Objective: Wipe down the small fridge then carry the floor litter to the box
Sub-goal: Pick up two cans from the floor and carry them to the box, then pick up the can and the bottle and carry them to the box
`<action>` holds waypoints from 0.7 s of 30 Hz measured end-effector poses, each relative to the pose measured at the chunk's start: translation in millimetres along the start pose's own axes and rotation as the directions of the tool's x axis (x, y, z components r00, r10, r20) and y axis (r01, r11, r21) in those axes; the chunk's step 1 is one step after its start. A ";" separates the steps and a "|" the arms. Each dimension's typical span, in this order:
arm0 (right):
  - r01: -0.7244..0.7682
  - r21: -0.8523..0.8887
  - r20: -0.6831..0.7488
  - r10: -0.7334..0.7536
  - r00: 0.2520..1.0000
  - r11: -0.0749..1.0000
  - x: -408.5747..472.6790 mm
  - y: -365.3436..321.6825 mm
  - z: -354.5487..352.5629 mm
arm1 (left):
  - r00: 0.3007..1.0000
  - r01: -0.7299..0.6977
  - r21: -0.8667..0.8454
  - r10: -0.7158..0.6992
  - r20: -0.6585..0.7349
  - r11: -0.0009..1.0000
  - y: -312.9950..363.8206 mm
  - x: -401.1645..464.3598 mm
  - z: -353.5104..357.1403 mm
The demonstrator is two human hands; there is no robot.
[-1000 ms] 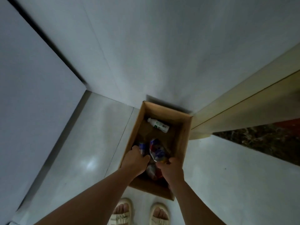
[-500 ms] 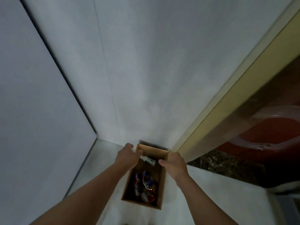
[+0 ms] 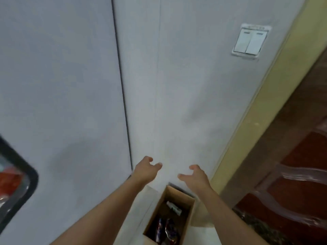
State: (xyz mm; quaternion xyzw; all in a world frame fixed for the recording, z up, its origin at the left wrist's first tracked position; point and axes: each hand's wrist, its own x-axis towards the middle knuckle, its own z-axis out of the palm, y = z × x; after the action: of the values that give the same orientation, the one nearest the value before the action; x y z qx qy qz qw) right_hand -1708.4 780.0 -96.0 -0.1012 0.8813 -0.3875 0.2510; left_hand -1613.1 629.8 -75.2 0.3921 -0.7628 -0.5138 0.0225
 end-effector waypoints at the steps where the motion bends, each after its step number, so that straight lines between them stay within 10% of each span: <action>1: 0.024 -0.001 0.024 -0.024 0.999 1.000 -9.0 -3.8 0.1 | 1.000 0.010 -0.006 -0.010 -0.029 1.000 -1.3 -14.5 -5.1; 11: 0.320 -0.096 0.332 -0.273 0.903 0.942 -109.0 -74.2 64.8 | 0.926 0.155 -0.144 -0.195 -0.323 0.977 -59.6 -168.6 -102.4; 21: 0.606 -0.033 0.634 -0.452 0.628 0.794 -277.7 -154.9 236.2 | 0.661 0.260 -0.332 -0.417 -0.623 0.907 -186.3 -344.9 -235.4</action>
State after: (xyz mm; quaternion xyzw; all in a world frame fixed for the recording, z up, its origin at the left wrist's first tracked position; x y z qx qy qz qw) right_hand -1350.9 629.0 -16.7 -0.5038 0.7264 -0.2808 0.3737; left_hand -1164.6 633.1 13.5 0.6834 -0.5535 -0.4074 0.2460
